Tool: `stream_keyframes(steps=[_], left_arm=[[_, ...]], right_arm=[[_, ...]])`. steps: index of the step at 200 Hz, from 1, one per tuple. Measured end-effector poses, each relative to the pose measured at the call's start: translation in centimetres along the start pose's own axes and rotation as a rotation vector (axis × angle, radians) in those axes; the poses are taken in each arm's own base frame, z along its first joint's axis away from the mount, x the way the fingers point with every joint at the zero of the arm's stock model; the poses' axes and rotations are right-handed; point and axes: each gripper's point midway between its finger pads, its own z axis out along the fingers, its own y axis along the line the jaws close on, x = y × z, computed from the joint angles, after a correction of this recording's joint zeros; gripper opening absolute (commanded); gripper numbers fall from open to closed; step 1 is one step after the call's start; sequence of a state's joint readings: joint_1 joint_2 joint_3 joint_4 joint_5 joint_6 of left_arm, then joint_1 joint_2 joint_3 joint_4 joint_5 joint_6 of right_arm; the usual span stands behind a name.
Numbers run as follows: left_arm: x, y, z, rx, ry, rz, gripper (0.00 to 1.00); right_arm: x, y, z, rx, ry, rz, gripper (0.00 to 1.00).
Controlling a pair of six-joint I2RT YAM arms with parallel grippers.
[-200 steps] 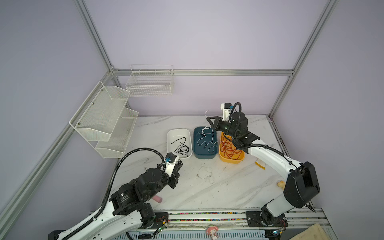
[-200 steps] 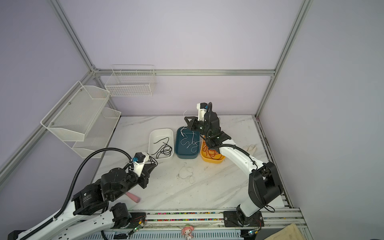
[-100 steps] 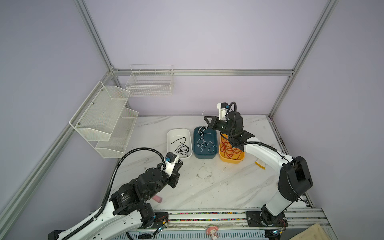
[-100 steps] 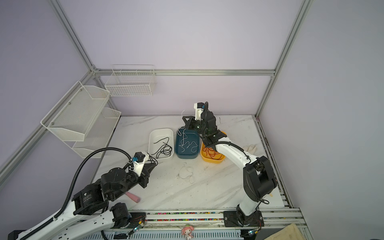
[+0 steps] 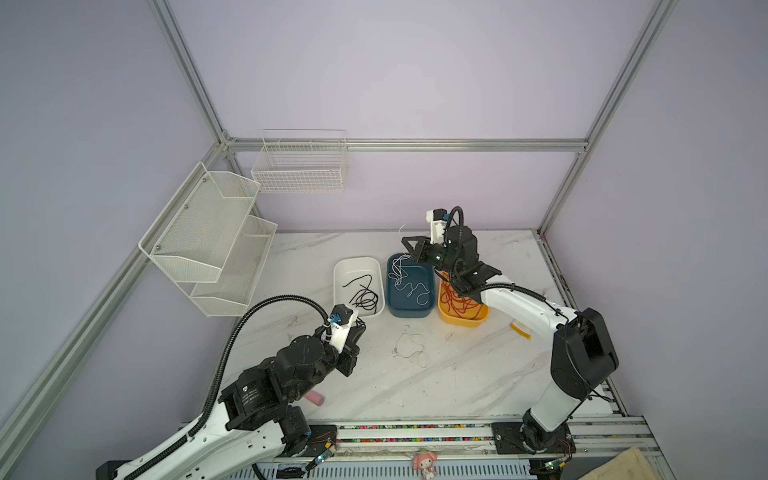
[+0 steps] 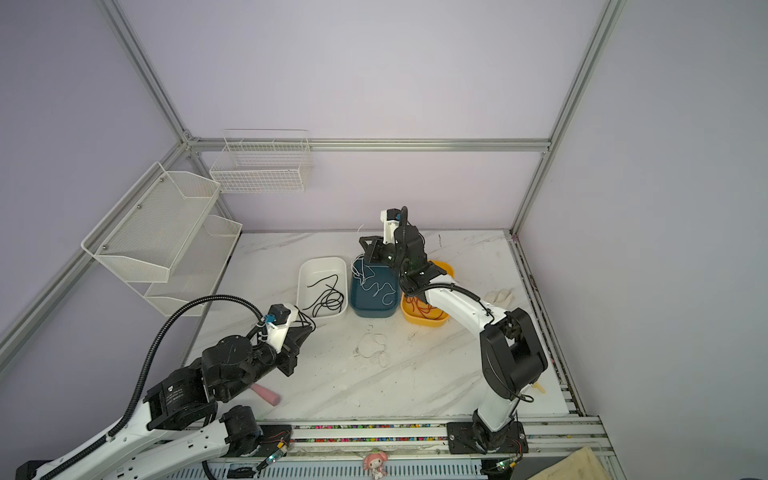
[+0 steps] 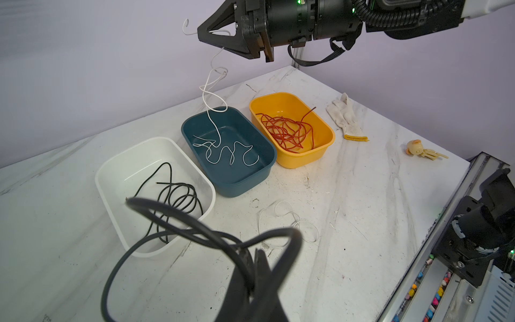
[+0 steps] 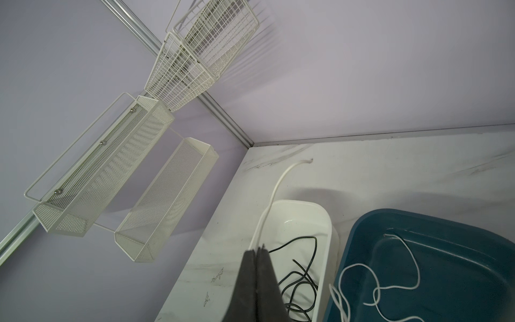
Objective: Untangle the cables
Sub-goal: 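Carry the white wire over the teal tub and lower it with the right gripper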
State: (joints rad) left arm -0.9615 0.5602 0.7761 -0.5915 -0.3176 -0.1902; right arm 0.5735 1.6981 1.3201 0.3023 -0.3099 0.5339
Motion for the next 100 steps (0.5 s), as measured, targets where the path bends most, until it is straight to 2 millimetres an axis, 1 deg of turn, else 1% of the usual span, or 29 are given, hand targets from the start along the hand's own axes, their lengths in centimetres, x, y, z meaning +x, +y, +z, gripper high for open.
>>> stream_keyframes(steps=[30,53,74,100], left_arm=[[0.0,0.1,0.0,-0.002,0.000,-0.002,0.00],[0.0,0.1,0.0,-0.002,0.000,-0.002,0.00],[0.0,0.1,0.0,-0.001,0.001,-0.002,0.00],[0.0,0.0,0.0,0.002,0.001,-0.002,0.00]], right_arm=[[0.1,-0.2,0.1,0.008,-0.002,-0.004,0.00],[0.5,-0.9,0.5,0.022,0.007,-0.004,0.00],[1.4,-1.8,1.0,0.039,0.024,-0.001,0.00],[3.0,-3.1,1.5,0.063,0.055,0.009,0.00]])
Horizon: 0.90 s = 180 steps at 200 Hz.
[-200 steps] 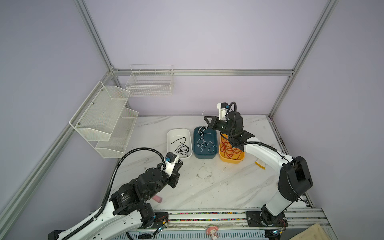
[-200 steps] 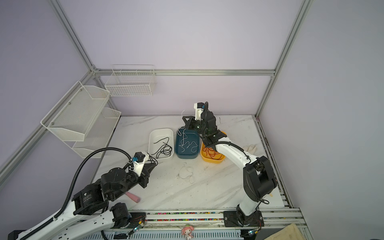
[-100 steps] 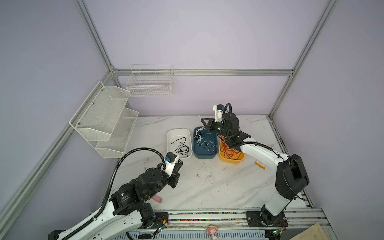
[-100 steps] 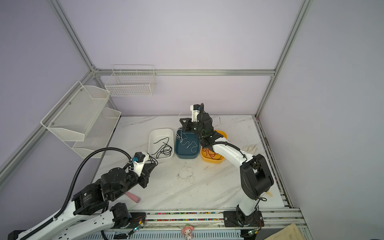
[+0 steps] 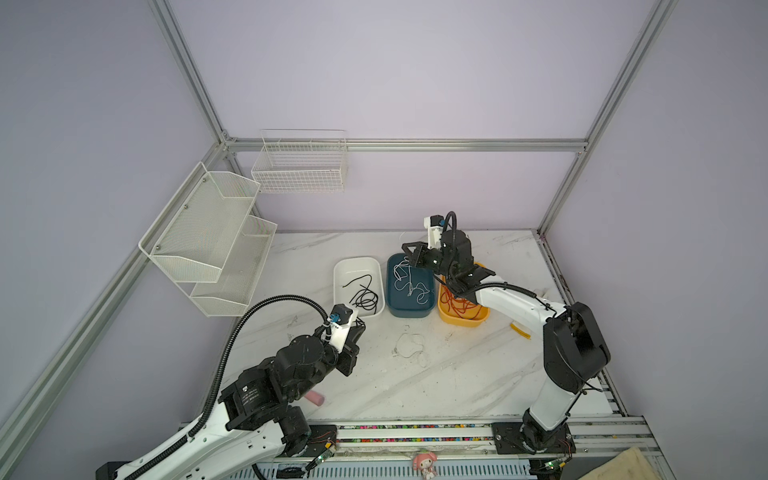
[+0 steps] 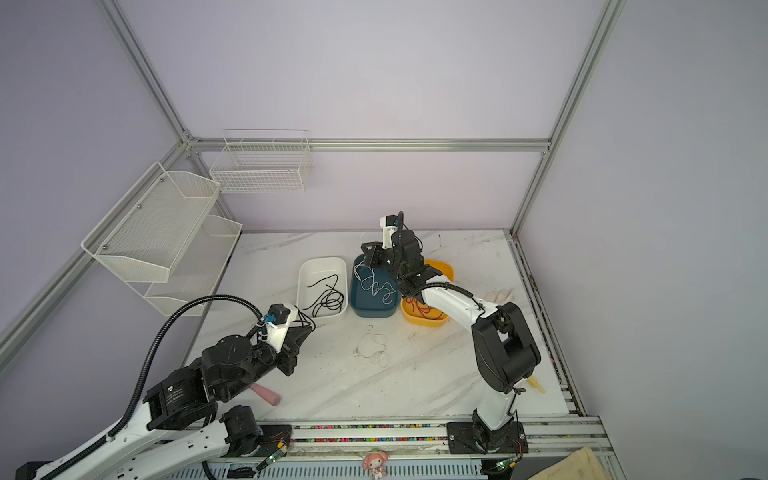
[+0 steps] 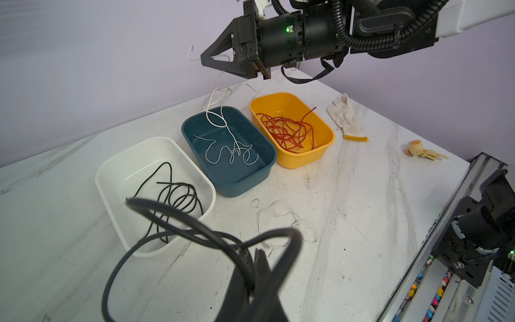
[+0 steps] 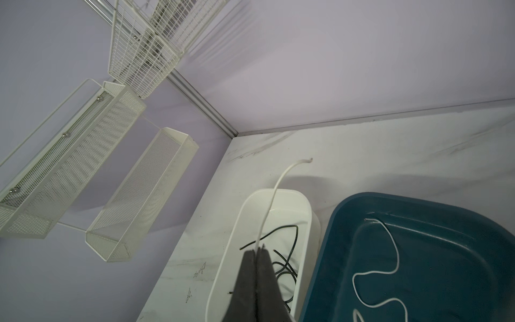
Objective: Untangle the cables
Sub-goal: 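Carry the white wire over the teal tub and lower it with the right gripper, then open the right gripper to release the white wire into the teal tub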
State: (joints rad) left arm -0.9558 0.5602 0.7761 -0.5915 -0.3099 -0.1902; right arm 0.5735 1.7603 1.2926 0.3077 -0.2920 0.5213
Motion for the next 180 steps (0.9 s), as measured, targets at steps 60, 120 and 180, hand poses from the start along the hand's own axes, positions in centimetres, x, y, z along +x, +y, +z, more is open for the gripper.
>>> stream_keyframes(steps=[60,120,180], left_arm=[[0.0,0.0,0.1,0.002,0.003,-0.002,0.00],[0.1,0.0,0.1,0.005,0.006,-0.004,0.00],[0.1,-0.1,0.2,0.008,0.008,-0.004,0.00]], right_arm=[[3.5,-3.3,1.4,0.065,0.062,0.022,0.00],[5.9,-6.4,2.5,0.143,0.094,0.027,0.00],[8.8,-9.6,3.7,0.221,0.143,0.027,0.00]])
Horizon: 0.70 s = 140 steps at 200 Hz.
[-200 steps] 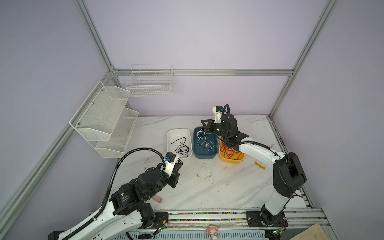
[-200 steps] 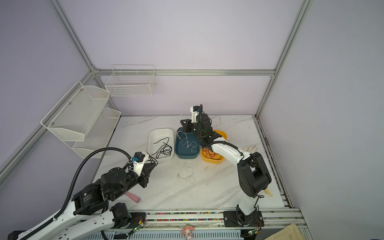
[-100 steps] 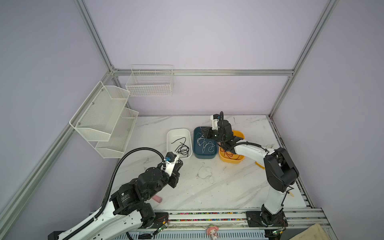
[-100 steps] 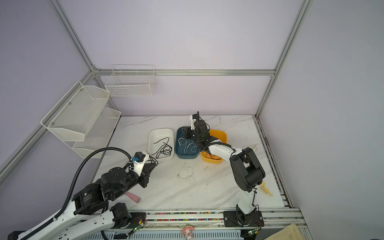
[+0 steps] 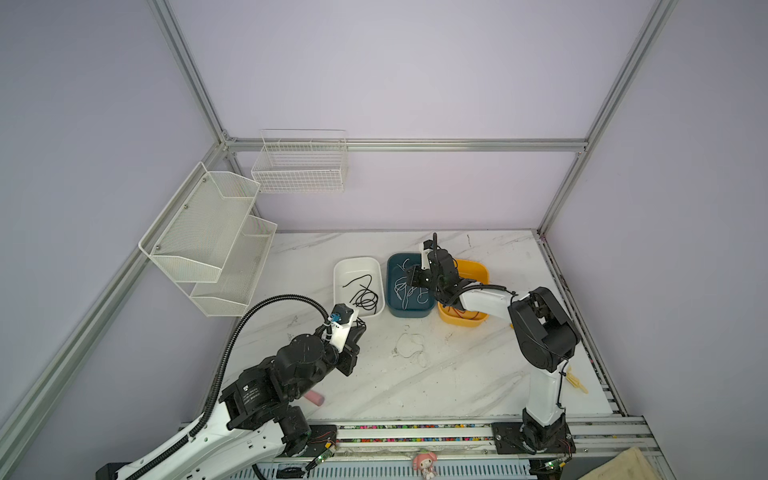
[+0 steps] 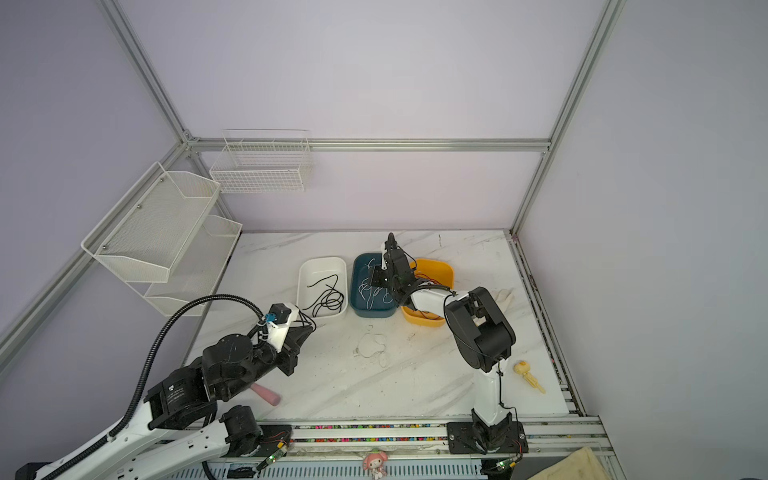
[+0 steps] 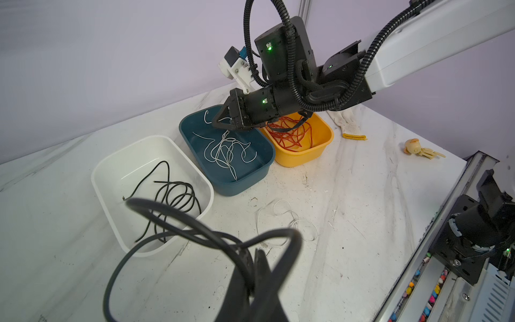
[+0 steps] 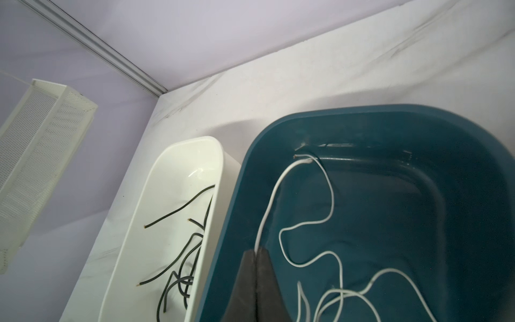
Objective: Untangle the cables
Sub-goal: 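Open the right gripper to release the white wire into the teal tub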
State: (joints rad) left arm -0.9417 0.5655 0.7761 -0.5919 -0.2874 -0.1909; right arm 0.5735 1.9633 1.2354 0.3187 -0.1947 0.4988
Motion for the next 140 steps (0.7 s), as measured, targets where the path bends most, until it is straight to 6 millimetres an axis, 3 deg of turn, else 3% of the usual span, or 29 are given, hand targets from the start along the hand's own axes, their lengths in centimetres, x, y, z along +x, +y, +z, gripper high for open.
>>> stream_keyframes(steps=[24,99,140], left_arm=[[0.0,0.0,0.0,0.000,0.002,-0.001,0.00],[0.5,-0.3,0.6,0.008,0.028,-0.002,0.00],[0.8,-0.3,1.0,0.007,0.046,0.000,0.00]], right_arm=[[0.4,-0.7,0.3,0.024,0.009,-0.004,0.00],[1.0,-1.8,0.3,0.087,0.020,-0.030,0.25],[1.2,-2.4,0.2,0.127,0.034,-0.051,0.32]])
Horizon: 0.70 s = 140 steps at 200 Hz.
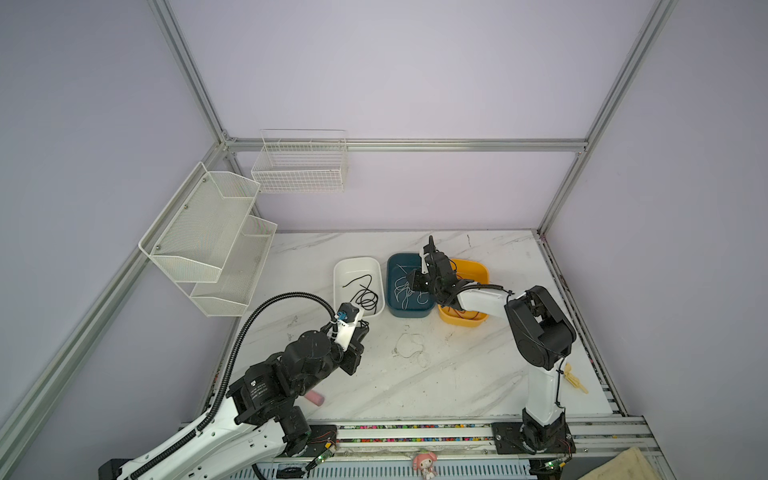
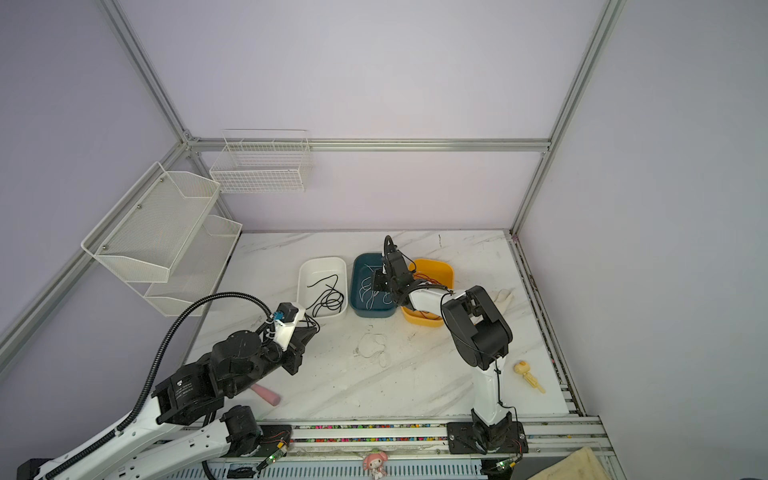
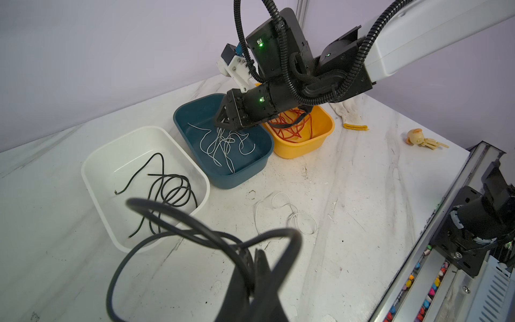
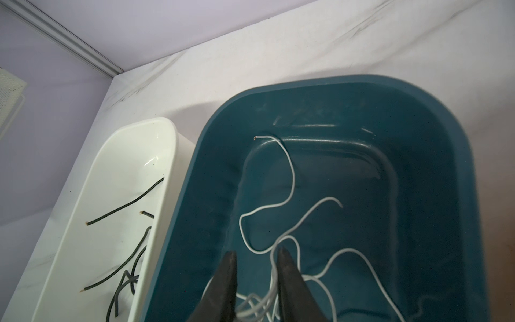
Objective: Untangle the cables
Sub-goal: 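Open the right gripper to release the white wire into the teal tub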
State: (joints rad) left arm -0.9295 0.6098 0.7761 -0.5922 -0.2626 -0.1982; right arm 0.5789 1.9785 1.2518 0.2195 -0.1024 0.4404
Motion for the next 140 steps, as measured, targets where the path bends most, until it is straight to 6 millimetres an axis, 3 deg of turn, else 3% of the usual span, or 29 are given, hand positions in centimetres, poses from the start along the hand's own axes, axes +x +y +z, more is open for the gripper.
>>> stream_keyframes(steps=[65,106,126,140], left_arm=[[0.0,-0.1,0.0,0.006,0.001,-0.002,0.00],[0.0,-0.1,0.0,0.008,0.002,-0.003,0.00],[0.0,-0.1,0.0,0.010,0.002,-0.003,0.00],[0.0,-0.1,0.0,0.011,0.002,-0.003,0.00]], right_arm=[[-0.3,-0.3,-0.9,0.036,0.004,-0.008,0.38],[-2.5,1.0,-3.1,0.020,-0.043,-0.010,0.43],[-4.1,1.9,-4.7,0.010,-0.085,-0.018,0.51],[-5.3,2.6,-6.2,0.003,-0.119,-0.020,0.61]])
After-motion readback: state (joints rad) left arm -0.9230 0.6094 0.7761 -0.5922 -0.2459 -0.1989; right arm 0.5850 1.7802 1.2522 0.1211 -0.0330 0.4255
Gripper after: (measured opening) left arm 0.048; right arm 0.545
